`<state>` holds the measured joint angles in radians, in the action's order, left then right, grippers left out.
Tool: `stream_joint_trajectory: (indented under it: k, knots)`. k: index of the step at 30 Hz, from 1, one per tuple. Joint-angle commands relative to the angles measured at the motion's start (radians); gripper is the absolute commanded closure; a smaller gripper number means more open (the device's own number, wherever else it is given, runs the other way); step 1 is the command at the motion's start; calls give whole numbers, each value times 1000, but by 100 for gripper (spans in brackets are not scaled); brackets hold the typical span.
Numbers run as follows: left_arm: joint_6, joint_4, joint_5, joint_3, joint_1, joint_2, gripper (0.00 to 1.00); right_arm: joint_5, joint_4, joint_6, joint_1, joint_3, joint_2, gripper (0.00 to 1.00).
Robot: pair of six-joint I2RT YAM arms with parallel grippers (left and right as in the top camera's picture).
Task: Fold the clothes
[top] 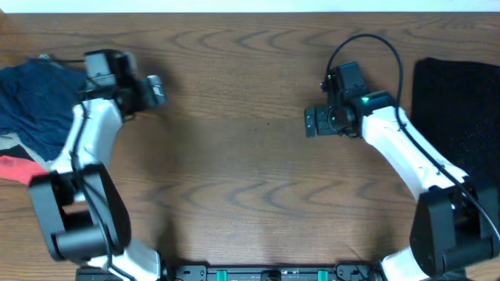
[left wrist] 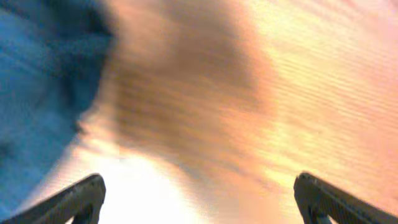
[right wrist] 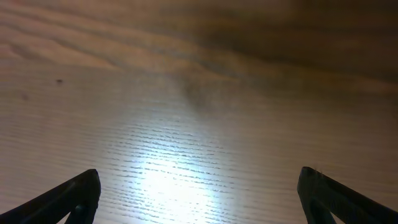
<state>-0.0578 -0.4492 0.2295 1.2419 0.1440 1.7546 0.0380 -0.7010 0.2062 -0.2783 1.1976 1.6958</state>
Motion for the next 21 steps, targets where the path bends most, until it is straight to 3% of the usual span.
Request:
stream_joint_trajectory:
  k: [1,6,10,15,21]
  knots:
    - [19,-125,-17,19,-62,-74,2,34,-6,-93,32,18,-105,1]
    - [-71,-426,-16,19,-104,-179,2,18,-89,-140,46,18,-256,1]
    - [-67,-538,-13,0,-111,-294,2,14,-116,-133,55,14,-389,1]
    - [-68,-501,-12,-105,-124,-560,2,14,-133,-129,58,-43,-589,1]
    - [-76,-319,-13,-336,-193,-930,2,-43,-88,-88,58,-254,-887,1]
